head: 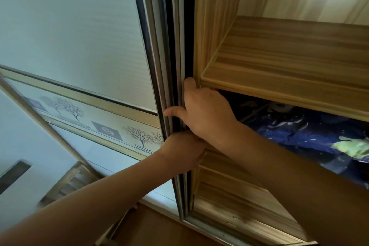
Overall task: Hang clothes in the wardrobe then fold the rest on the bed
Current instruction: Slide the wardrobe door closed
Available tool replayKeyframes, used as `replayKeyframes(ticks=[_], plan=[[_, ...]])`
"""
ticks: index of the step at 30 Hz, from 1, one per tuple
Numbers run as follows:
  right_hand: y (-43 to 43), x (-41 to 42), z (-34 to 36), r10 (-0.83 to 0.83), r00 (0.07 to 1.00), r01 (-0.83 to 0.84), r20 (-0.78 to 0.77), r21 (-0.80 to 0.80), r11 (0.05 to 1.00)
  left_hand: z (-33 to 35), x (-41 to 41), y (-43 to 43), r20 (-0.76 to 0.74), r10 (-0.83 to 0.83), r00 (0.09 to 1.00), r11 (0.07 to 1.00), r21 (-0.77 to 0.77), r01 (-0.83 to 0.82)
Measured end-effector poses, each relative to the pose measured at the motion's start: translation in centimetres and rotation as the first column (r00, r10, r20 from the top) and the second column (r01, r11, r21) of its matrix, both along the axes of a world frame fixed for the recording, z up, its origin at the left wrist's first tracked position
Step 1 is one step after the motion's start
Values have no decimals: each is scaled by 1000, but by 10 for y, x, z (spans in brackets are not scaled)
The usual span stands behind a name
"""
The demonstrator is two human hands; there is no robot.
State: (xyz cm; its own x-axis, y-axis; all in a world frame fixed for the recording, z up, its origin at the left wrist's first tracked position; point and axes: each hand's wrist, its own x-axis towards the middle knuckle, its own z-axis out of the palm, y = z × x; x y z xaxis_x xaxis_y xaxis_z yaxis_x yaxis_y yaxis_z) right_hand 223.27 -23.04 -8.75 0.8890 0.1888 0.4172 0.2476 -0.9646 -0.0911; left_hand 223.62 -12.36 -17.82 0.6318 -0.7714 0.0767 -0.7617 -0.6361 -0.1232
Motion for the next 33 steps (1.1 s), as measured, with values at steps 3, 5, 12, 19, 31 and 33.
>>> replayKeyframes(ticks=[3, 5, 12, 19, 31, 33], plan=[[-2, -5, -4, 26, 999, -24, -31, 53, 998, 0, -2, -2, -27, 9, 1000, 1000, -27, -10], [-10, -12, -7, 57, 997, -52, -51, 88, 995, 2, -6, -4, -81, 10, 997, 997, -76, -16], [-128, -83, -31, -45, 968, 98, -246, 211, 972, 8, -17, -26, -355, -21, 934, 999, -44, 5], [-238, -189, -58, -362, 804, 442, -471, 66, 895, 23, -38, -93, -423, -144, 895, 990, -60, 131], [-293, -433, -80, -728, 327, 903, -603, -26, 428, 15, -192, -291, -401, -616, 678, 751, -37, 660], [-299, -477, -86, -746, 221, 949, -628, -39, 314, 11, -232, -323, -418, -696, 584, 663, -61, 746]])
